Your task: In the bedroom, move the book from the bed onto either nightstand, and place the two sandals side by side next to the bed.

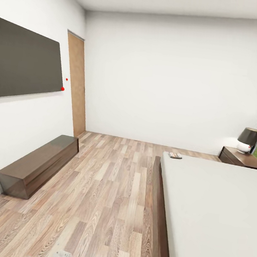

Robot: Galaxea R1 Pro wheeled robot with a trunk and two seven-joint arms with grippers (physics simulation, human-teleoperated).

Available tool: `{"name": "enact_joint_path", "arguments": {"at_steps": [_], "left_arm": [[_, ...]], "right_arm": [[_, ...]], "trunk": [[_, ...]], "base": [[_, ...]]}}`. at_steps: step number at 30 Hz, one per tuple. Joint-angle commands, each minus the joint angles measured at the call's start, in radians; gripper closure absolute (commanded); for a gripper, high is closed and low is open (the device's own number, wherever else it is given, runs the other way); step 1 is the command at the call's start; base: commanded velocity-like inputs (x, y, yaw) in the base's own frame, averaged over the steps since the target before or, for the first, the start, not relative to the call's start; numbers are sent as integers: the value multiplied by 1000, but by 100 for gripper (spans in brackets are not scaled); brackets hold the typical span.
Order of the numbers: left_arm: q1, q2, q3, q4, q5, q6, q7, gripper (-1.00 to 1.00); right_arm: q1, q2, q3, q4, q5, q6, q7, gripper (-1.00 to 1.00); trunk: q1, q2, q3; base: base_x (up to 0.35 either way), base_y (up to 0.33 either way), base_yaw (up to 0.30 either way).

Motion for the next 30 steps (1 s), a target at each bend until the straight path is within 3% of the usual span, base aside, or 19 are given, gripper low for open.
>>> {"name": "enact_joint_path", "arguments": {"at_steps": [1,6,13,30], "left_arm": [[0,1,8,8,-24,-21,-1,-100],[17,11,6,28,-117,-90,4,-100],[28,12,6,33,-165,-108,6,-100],[29,-1,6,34,-168,-108,8,-100]], "right_arm": [[-1,1,-8,2,10,-5,3,-100],[-1,1,-8,13,9,-6,-3,-100],[-2,2,-11,26,4,-6,-4,-100],[-2,2,-9,27,4,-4,1,-100]], "trunk": [[0,-1,0],[0,-1,0],[0,-1,0],[0,-1,0]], "base": [[0,0,0],[0,0,0],[0,0,10],[0,0,255]]}}
